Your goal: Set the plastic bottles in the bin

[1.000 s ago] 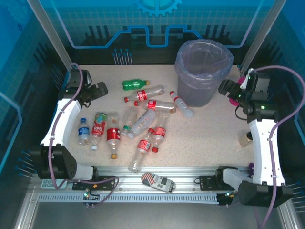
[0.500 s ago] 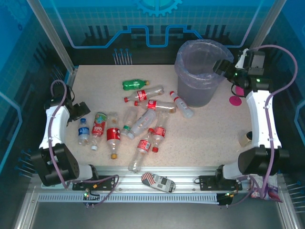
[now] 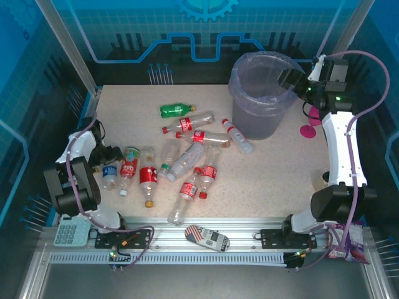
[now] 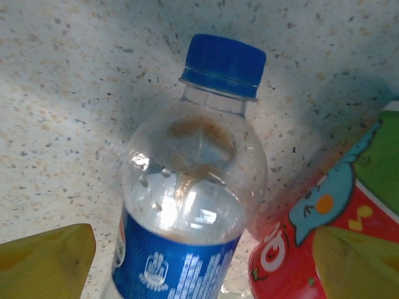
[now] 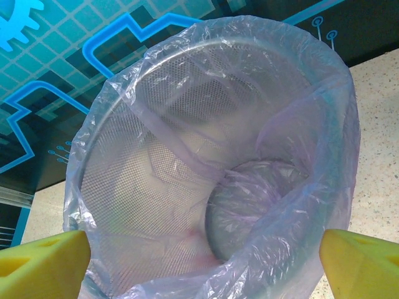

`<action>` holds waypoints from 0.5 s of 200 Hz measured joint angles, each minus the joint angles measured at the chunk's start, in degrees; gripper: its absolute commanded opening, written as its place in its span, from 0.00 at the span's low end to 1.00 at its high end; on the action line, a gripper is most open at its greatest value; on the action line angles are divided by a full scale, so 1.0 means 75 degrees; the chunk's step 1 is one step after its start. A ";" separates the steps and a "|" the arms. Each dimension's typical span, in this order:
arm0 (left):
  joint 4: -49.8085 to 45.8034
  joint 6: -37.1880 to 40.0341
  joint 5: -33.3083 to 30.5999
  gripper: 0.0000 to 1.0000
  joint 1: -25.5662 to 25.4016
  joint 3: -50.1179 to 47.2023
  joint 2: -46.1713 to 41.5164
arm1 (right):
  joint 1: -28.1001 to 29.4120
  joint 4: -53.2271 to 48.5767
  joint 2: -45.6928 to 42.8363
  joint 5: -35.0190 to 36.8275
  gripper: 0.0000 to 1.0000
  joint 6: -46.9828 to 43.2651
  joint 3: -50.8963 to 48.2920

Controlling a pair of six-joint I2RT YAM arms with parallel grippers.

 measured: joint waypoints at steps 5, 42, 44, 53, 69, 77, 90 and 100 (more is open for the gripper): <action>0.0020 0.0026 0.0017 0.86 0.0017 0.0000 0.0087 | 0.0000 0.0006 -0.0017 -0.0009 0.96 -0.0009 -0.0006; 0.0265 0.0079 0.0143 0.80 0.0099 0.0000 0.0562 | 0.0000 0.0032 -0.0242 -0.0015 0.96 -0.0160 -0.0134; 0.0280 0.0090 0.0149 0.79 0.0099 0.0000 0.0583 | 0.0000 0.0035 -0.0251 -0.0015 0.96 -0.0166 -0.0143; 0.0338 0.0111 0.0192 0.75 0.0099 0.0000 0.0664 | 0.0000 0.0038 -0.0315 -0.0015 0.96 -0.0189 -0.0189; 0.0411 0.0090 0.0230 0.69 0.0099 0.0000 0.0813 | 0.0000 0.0032 -0.0388 -0.0015 0.96 -0.0239 -0.0254; 0.0425 0.0119 0.0259 0.66 0.0099 0.0000 0.0866 | 0.0000 0.0032 -0.0405 -0.0015 0.96 -0.0265 -0.0271; 0.0431 0.0134 0.0280 0.63 0.0099 0.0012 0.0874 | 0.0000 0.0029 -0.0425 -0.0015 0.97 -0.0312 -0.0318; 0.0425 0.0146 0.0280 0.62 0.0099 0.0041 0.0877 | 0.0000 0.0026 -0.0437 -0.0017 0.97 -0.0326 -0.0344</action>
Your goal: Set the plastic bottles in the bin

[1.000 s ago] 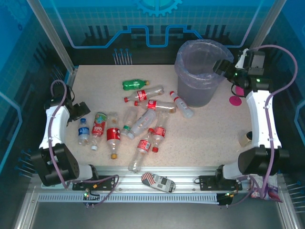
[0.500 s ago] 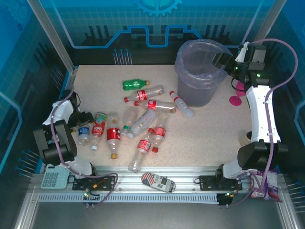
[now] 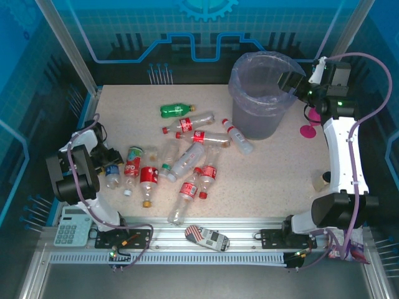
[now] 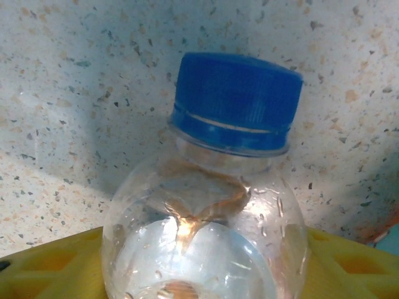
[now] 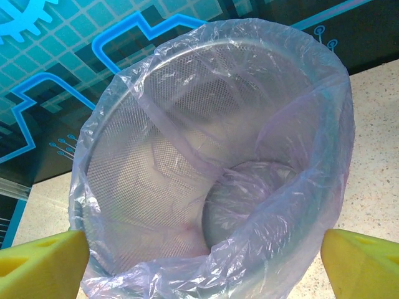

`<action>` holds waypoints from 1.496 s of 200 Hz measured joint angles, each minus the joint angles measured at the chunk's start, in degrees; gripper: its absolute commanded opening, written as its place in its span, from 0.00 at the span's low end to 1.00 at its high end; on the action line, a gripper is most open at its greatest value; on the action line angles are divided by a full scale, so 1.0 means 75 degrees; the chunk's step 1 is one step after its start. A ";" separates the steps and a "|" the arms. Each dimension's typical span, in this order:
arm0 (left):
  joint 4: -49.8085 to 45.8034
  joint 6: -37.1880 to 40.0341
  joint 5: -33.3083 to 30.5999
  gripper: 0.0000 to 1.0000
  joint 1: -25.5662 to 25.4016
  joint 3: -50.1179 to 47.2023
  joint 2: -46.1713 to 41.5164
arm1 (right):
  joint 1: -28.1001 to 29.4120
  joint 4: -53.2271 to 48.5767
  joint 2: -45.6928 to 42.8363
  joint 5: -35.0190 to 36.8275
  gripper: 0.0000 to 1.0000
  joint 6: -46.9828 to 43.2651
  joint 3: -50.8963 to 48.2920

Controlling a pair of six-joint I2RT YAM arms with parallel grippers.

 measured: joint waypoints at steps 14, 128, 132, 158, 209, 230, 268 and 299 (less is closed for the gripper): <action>0.0026 0.0000 0.0003 0.60 0.0000 0.0029 -0.0003 | 0.0000 0.0003 0.0000 -0.0006 0.97 -0.0023 -0.0012; 0.0443 -0.1262 0.2267 0.57 -0.0373 0.1026 -0.2731 | 0.1437 -0.0533 -0.0055 -0.1090 0.94 -0.1020 0.0530; 0.0562 -0.1469 0.2430 0.56 -0.0484 0.1046 -0.2830 | 0.1594 -0.0586 -0.0052 -0.1134 0.94 -0.1096 0.0597; 0.1699 -0.2719 0.3261 0.54 -0.1533 0.1148 -0.3002 | 0.2675 -0.0816 0.0006 -0.1448 0.93 -0.1376 0.0915; 0.4156 -0.5018 0.3861 0.49 -0.3902 0.1253 -0.2323 | 0.4462 -0.0883 0.0839 -0.1737 0.88 -0.1320 0.0933; 0.4943 -0.5727 0.3917 0.48 -0.4325 0.1265 -0.2063 | 0.5007 -0.0772 0.1285 -0.1725 0.86 -0.1183 0.0784; 0.6102 -0.6741 0.4173 0.48 -0.4741 0.1265 -0.1690 | 0.5435 -0.0289 0.1886 -0.1909 0.82 -0.0711 0.0306; 0.6406 -0.7032 0.4261 0.48 -0.4896 0.1262 -0.1492 | 0.5429 0.0286 0.2043 -0.1734 0.82 -0.0440 -0.0082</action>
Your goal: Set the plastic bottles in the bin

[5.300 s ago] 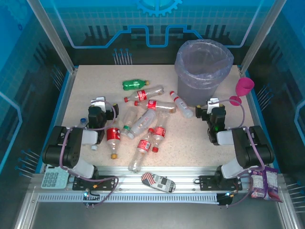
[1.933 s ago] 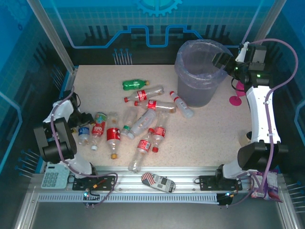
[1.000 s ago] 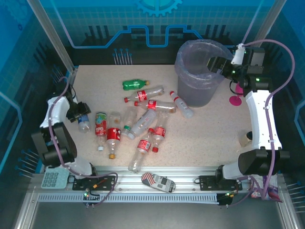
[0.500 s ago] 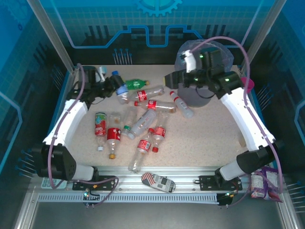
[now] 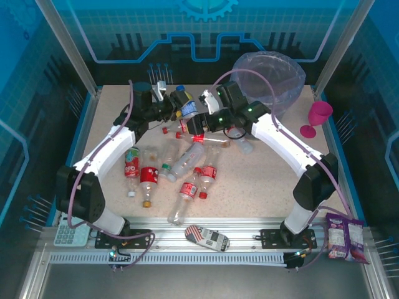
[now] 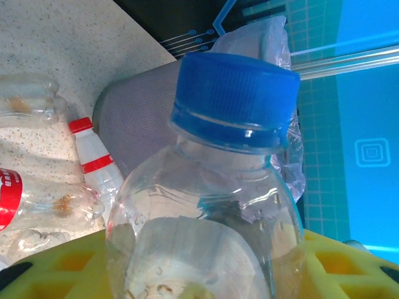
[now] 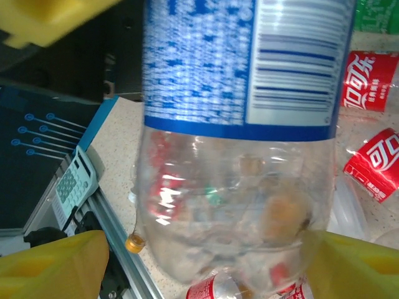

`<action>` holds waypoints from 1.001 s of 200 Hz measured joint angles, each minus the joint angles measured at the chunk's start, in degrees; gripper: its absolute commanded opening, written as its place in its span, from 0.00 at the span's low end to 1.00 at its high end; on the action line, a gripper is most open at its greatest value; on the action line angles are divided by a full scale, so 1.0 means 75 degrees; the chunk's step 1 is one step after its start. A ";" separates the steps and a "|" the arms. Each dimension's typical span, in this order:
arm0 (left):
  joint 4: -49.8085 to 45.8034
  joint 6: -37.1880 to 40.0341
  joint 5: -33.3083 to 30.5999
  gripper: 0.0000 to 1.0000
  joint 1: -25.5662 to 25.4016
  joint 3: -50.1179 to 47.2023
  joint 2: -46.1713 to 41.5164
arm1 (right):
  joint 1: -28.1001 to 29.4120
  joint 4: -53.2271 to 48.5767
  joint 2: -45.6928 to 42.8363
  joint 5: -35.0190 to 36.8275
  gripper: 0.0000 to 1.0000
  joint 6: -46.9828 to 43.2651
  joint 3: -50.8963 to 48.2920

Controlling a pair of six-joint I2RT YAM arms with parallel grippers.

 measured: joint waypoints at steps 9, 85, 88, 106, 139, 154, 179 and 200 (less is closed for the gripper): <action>0.0073 -0.0079 0.0023 0.48 -0.0006 -0.0006 0.0020 | 0.0000 0.0128 0.0017 0.0093 0.82 0.0041 -0.0035; 0.0670 -0.0388 0.0198 0.48 -0.0163 -0.0134 0.0152 | -0.0032 0.1067 0.0189 0.0554 0.66 0.0006 -0.0294; 0.0694 -0.0393 0.0198 0.48 -0.0163 -0.0140 0.0169 | -0.0032 0.1087 0.0189 0.0574 0.65 0.0026 -0.0309; 0.0796 -0.0475 0.0216 0.52 -0.0163 -0.0175 0.0248 | -0.0067 0.1142 0.0189 0.0571 0.57 0.0017 -0.0370; 0.1495 -0.0682 0.0230 0.74 -0.0160 -0.0475 0.0265 | -0.0096 0.1166 0.0175 0.0627 0.52 -0.0131 -0.0373; 0.2238 -0.1032 0.0376 0.88 -0.0114 -0.0848 0.0265 | -0.0137 0.1137 0.0166 0.0659 0.52 -0.0210 -0.0373; 0.3066 -0.1501 0.0574 0.99 0.0131 -0.1306 0.0259 | -0.0297 0.0930 0.0064 0.0874 0.52 -0.0408 -0.0280; 0.2734 -0.1212 0.0586 0.99 0.0638 -0.1335 0.0023 | -0.0498 0.0551 -0.0245 0.1247 0.52 -0.0653 -0.0026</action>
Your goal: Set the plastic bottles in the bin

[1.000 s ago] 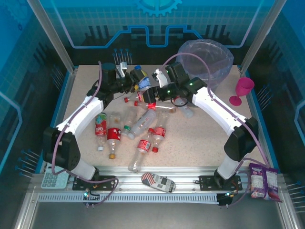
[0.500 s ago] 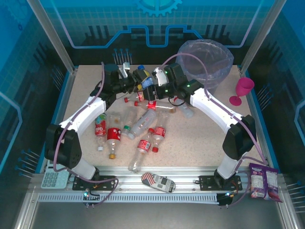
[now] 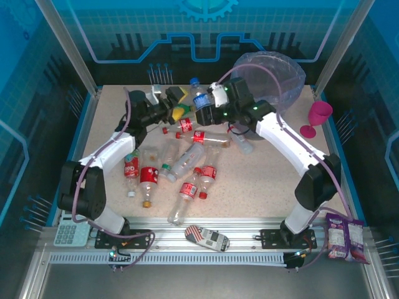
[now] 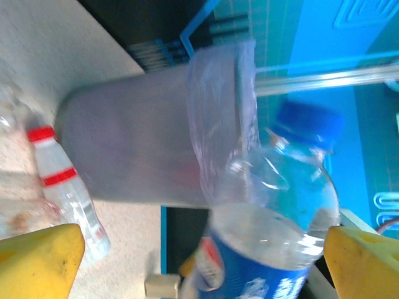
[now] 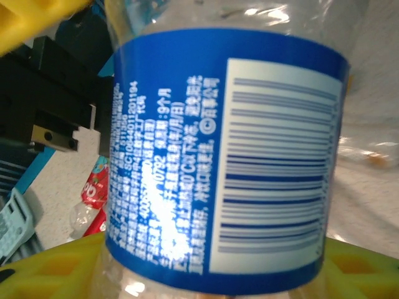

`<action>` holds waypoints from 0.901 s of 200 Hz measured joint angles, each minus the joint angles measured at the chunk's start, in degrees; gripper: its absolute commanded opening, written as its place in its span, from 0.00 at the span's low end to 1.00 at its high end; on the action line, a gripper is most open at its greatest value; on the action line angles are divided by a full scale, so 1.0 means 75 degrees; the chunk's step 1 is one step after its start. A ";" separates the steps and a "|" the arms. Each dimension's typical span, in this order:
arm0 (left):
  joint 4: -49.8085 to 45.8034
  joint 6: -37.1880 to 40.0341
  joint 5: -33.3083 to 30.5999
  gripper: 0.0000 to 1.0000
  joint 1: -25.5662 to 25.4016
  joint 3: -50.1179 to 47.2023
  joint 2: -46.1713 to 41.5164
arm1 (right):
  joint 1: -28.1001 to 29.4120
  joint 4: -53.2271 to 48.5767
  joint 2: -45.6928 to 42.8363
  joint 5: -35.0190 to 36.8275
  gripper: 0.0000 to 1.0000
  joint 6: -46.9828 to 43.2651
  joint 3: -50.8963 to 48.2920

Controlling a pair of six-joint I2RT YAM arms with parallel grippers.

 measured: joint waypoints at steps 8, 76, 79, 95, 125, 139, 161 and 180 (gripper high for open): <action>-0.0423 0.0323 -0.0032 0.99 0.0239 0.0023 -0.0224 | -0.0117 -0.0163 -0.0181 0.0137 0.52 -0.0117 0.0137; -0.5948 0.4342 -0.1760 0.99 0.1110 0.1582 -0.1478 | -0.2567 -0.1300 -0.0644 0.1201 0.53 -0.0597 0.2189; -0.6137 0.4485 -0.1859 0.99 0.1116 0.1582 -0.1489 | -0.2667 -0.1349 -0.0597 0.1250 0.53 -0.0624 0.2267; -0.7277 0.5187 -0.2430 0.98 0.1166 0.1571 -0.1475 | -0.3019 -0.1542 -0.0239 0.1422 0.54 -0.0691 0.2570; -0.8454 0.5968 -0.3337 0.96 0.1373 0.1233 -0.1515 | -0.3238 -0.1827 0.0664 0.1582 0.54 -0.0819 0.2882; -0.8789 0.6158 -0.3649 0.96 0.1466 0.0930 -0.1553 | -0.3281 -0.2002 0.1122 0.1626 0.55 -0.0903 0.3051; -0.9227 0.6327 -0.4100 0.96 0.1530 0.0577 -0.1565 | -0.3351 -0.2192 0.1664 0.1711 0.56 -0.1035 0.3194; -0.9323 0.6379 -0.4441 0.96 0.1539 0.0227 -0.1684 | -0.3410 -0.2296 0.1853 0.1693 0.57 -0.1113 0.3194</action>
